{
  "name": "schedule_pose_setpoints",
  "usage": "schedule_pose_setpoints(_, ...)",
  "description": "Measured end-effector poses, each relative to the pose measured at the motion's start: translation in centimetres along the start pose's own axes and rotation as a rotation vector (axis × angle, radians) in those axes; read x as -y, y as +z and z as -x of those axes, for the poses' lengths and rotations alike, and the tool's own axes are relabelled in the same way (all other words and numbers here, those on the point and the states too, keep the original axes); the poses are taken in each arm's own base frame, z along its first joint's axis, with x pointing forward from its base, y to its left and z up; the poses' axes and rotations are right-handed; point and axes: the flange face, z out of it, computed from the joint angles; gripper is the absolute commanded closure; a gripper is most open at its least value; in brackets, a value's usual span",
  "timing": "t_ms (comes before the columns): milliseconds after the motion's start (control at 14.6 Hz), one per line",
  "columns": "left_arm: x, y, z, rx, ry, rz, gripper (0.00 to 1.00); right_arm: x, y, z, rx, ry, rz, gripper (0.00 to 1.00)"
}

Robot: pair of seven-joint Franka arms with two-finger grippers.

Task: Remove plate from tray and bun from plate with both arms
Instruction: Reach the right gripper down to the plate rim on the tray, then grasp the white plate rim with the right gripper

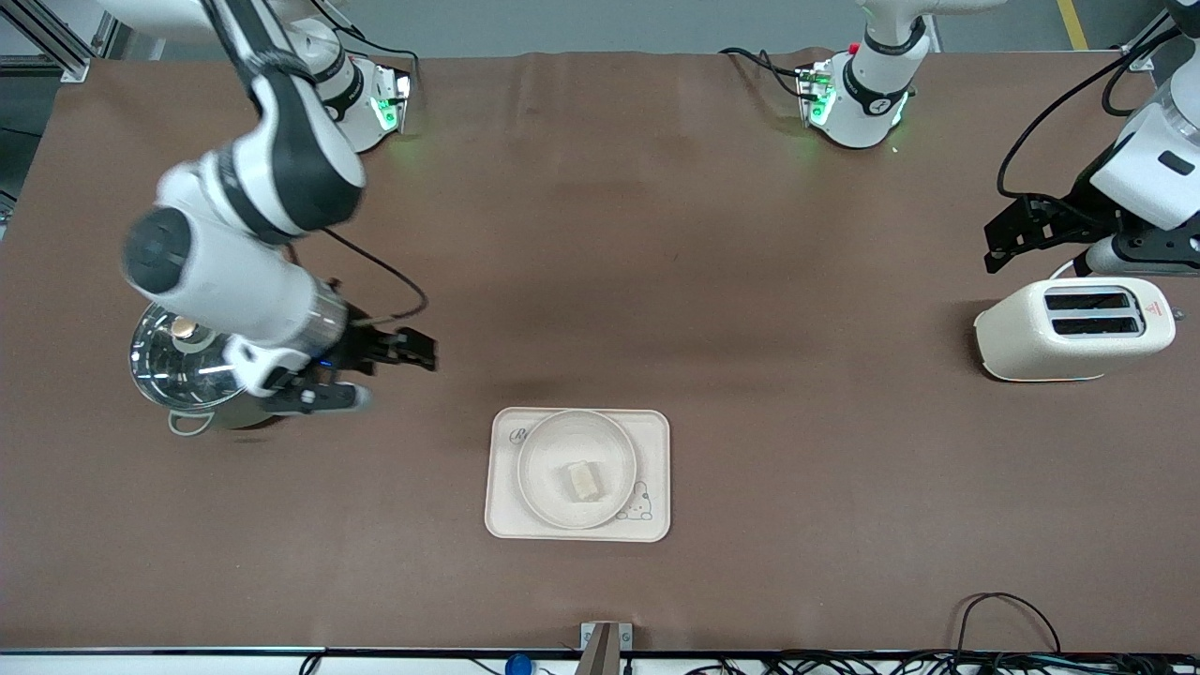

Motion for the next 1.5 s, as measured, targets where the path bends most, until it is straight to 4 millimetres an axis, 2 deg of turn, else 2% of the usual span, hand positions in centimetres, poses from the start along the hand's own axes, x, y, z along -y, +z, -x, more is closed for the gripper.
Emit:
schedule_pose_setpoints(137, 0.1, 0.0, 0.0, 0.0, -0.001, 0.0, 0.0, 3.0, 5.9, 0.2, -0.014, 0.037, -0.018, 0.0)
schedule_pose_setpoints(205, 0.1, 0.0, 0.0, 0.0, -0.001, 0.0, 0.0, 3.7, 8.6, 0.1, -0.027, 0.058, -0.021, 0.0)
schedule_pose_setpoints(342, 0.1, 0.0, 0.0, 0.0, -0.002, 0.0, 0.0, 3.3, 12.9, -0.7, -0.046, 0.08, -0.021, 0.0)
schedule_pose_setpoints(478, 0.1, 0.0, 0.0, 0.0, -0.002, 0.0, 0.0, 2.1, 15.2, -2.1, -0.052, 0.1, -0.014, 0.01)
schedule_pose_setpoints(615, 0.1, 0.0, 0.0, 0.0, -0.002, 0.0, 0.0, 1.5, 16.5, -3.5, -0.077, 0.114, -0.024, 0.04)
schedule_pose_setpoints(820, 0.1, 0.0, 0.0, 0.0, -0.001, 0.0, 0.0, 1.8, 18.3, -4.9, -0.15, 0.114, -0.053, 0.08)
schedule_pose_setpoints(1025, 0.1, 0.0, 0.0, 0.0, -0.002, 0.0, 0.0, 1.7, 21.6, -5.3, -0.191, 0.089, -0.06, 0.1)
schedule_pose_setpoints(1093, 0.1, 0.0, 0.0, 0.0, -0.002, 0.0, 0.0, 1.6, 22.5, -5.6, -0.192, 0.081, -0.059, 0.16)
schedule_pose_setpoints(1161, 0.1, 0.0, 0.0, 0.0, -0.002, 0.0, 0.0, 1.5, 23.2, -5.8, -0.193, 0.076, -0.059, 0.29)
schedule_pose_setpoints(1230, 0.1, 0.0, 0.0, 0.0, -0.002, 0.0, 0.0, 1.5, 23.7, -6.1, -0.195, 0.07, -0.06, 0.46)
schedule_pose_setpoints(1366, 0.1, 0.0, 0.0, 0.0, -0.002, 0.0, 0.0, 1.6, 24.0, -6.4, -0.201, 0.039, -0.06, 0.67)
schedule_pose_setpoints(1503, 0.1, 0.0, 0.0, 0.0, -0.002, 0.0, 0.0, 1.6, 24.0, -6.5, -0.203, 0.028, -0.06, 0.76)
